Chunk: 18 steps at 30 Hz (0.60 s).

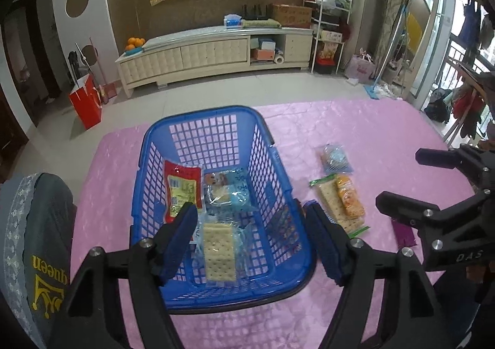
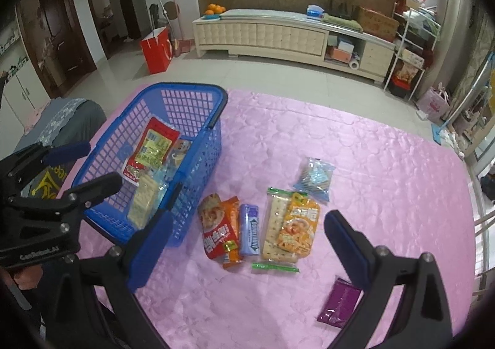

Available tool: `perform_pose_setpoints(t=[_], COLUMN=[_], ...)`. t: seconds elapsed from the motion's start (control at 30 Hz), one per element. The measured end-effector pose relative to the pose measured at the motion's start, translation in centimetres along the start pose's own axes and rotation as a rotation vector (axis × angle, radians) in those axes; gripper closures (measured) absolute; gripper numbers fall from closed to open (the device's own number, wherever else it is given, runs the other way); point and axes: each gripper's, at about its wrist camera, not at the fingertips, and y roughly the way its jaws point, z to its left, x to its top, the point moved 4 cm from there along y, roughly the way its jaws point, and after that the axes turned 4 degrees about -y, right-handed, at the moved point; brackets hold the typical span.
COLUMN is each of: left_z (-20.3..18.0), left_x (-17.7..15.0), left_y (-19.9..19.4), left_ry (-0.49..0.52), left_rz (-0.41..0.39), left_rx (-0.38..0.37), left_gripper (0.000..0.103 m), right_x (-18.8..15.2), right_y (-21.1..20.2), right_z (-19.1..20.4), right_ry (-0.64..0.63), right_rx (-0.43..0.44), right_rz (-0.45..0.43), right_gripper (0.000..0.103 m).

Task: Organize snacks
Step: 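Lower the cracker pack into the basket and open the left gripper, then move the right gripper to the purple packet and grasp it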

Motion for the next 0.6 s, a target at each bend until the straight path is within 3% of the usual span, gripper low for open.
perform_pose_setpoints(t=[0.6], left_z=[-7.1], left_x=[-2.1], left_y=[-1.8], left_ry=[0.005], left_rz=[0.007], left_rx=[-0.034], left_gripper=[0.032], right_x=[-3.4], right_y=[-4.3], right_z=[-4.7], right_ry=[0.054], right_rx=[-0.012], right_rz=[-0.073], right_gripper=[0.003])
